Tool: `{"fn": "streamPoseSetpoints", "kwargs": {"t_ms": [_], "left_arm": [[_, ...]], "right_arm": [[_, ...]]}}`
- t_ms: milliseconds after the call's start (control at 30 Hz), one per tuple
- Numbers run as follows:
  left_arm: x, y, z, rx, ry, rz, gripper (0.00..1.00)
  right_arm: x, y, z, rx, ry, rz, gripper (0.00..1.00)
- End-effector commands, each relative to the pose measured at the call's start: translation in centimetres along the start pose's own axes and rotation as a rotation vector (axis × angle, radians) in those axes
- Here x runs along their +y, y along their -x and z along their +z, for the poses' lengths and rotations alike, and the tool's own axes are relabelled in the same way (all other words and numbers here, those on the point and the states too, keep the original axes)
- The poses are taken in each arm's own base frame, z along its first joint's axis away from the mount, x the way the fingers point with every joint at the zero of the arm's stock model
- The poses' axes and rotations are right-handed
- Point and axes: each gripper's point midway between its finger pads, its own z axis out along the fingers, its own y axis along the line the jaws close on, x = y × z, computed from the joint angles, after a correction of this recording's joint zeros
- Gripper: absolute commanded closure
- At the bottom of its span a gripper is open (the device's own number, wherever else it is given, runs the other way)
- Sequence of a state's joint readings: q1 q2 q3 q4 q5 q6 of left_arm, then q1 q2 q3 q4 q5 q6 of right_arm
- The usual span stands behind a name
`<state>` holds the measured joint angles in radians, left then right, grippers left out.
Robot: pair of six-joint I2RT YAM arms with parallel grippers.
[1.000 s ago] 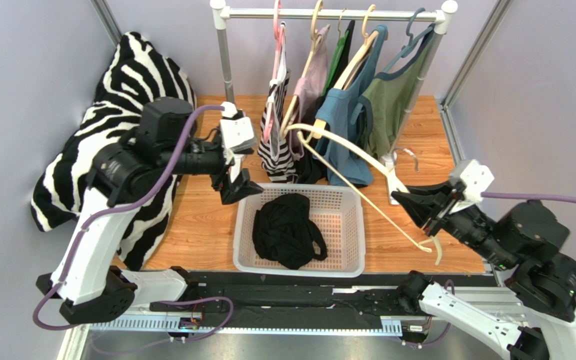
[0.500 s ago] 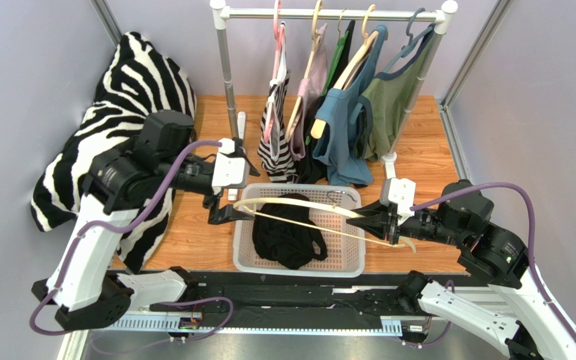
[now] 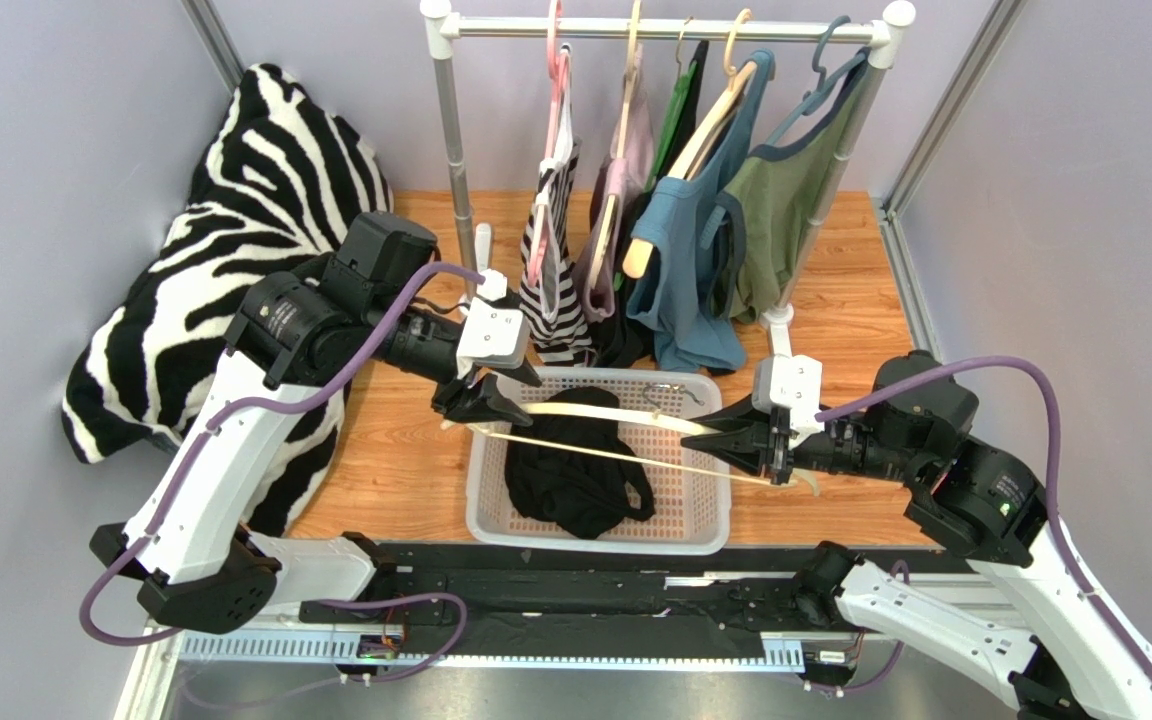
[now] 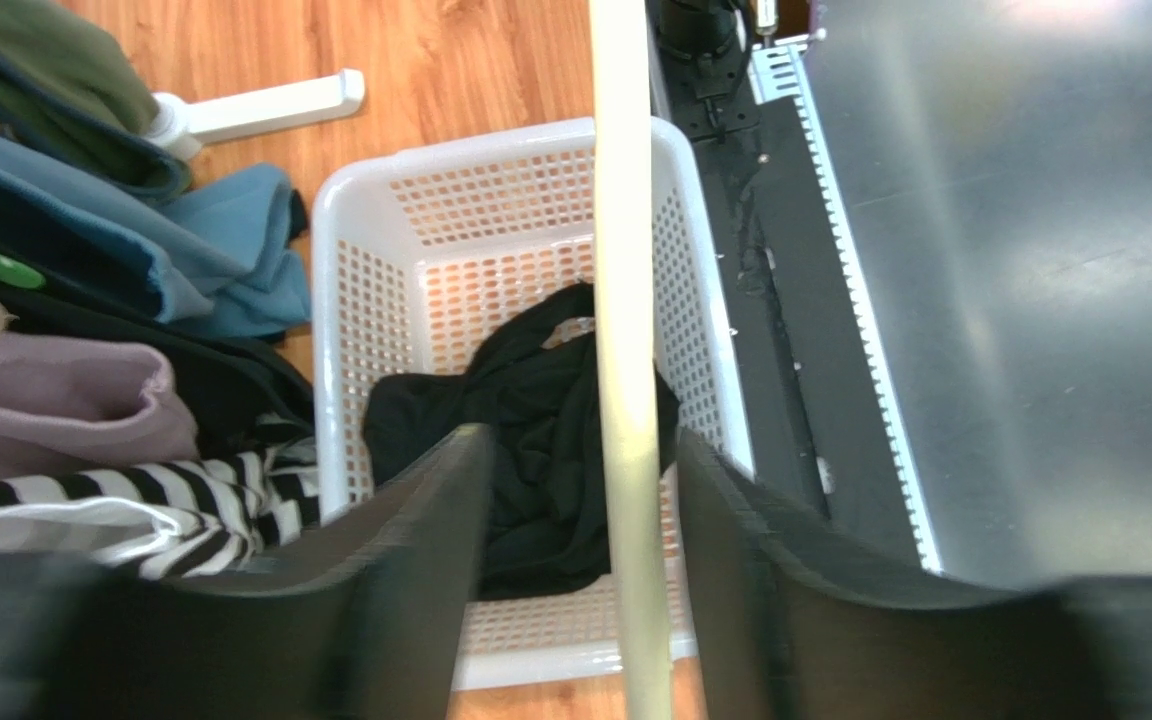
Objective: Remove the tank top from the hanger
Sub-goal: Remove the tank top from the hanger, then place the hanger at the clothesline.
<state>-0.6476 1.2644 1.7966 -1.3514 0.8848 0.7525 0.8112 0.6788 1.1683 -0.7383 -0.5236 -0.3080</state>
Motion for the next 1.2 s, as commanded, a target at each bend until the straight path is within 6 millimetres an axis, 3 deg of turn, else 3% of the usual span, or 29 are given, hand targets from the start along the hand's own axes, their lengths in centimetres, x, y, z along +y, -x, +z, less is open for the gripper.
{"fn": "streamPoseSetpoints", "kwargs": {"t_ms": [0, 33, 167, 267, 367, 567, 700, 800, 867, 933, 1167], "left_arm": [[-4.9, -2.2, -0.8, 0.078, -0.136, -0.172, 0.56], [-4.8, -2.5, -0.5, 0.09, -0.15, -0.198, 0.65], [-4.8, -3.3, 0.1, 0.148, -0.204, -0.311, 0.61], [-5.0, -3.5, 0.3, 0.154, -0.216, -0.298, 0.63], [-5.4, -3.5, 0.2, 0.157, -0.218, -0.274, 1.0], [-5.5, -2.8, -1.3, 0.165, -0.137, -0.231, 1.0], [-6.7, -1.5, -3.4, 0.123, -0.051, -0.141, 1.0], [-7.5, -1.5, -4.8, 0.073, 0.02, -0.142, 1.0], [-8.3, -2.1, -4.9, 0.065, 0.032, -0.157, 1.0], [-9.1, -2.1, -5.8, 0.047, 0.075, -0.149, 1.0], [-12.4, -1.6, -8.6, 0.009, 0.228, -0.056, 1.0]], "right_arm": [[-1.0, 4.4, -0.9, -0.134, -0.055, -0.093, 1.0], [-1.1, 4.6, -0.8, -0.143, -0.059, -0.097, 1.0], [-1.4, 5.1, -0.8, -0.164, -0.069, -0.106, 1.0], [-1.6, 5.1, -0.6, -0.16, -0.077, -0.102, 1.0], [-1.5, 5.1, -0.8, -0.163, -0.079, -0.101, 1.0], [-2.6, 5.1, -1.3, -0.17, -0.159, -0.094, 0.98], [-3.2, 5.3, -1.9, -0.191, -0.206, -0.102, 0.83], [-4.2, 6.2, -2.7, -0.219, -0.277, -0.122, 0.66], [-5.1, 7.0, -3.7, -0.231, -0.343, -0.134, 0.4], [-5.9, 7.7, -4.4, -0.241, -0.396, -0.141, 0.29], [-7.0, 10.2, -6.6, -0.303, -0.493, -0.128, 0.26]]}}
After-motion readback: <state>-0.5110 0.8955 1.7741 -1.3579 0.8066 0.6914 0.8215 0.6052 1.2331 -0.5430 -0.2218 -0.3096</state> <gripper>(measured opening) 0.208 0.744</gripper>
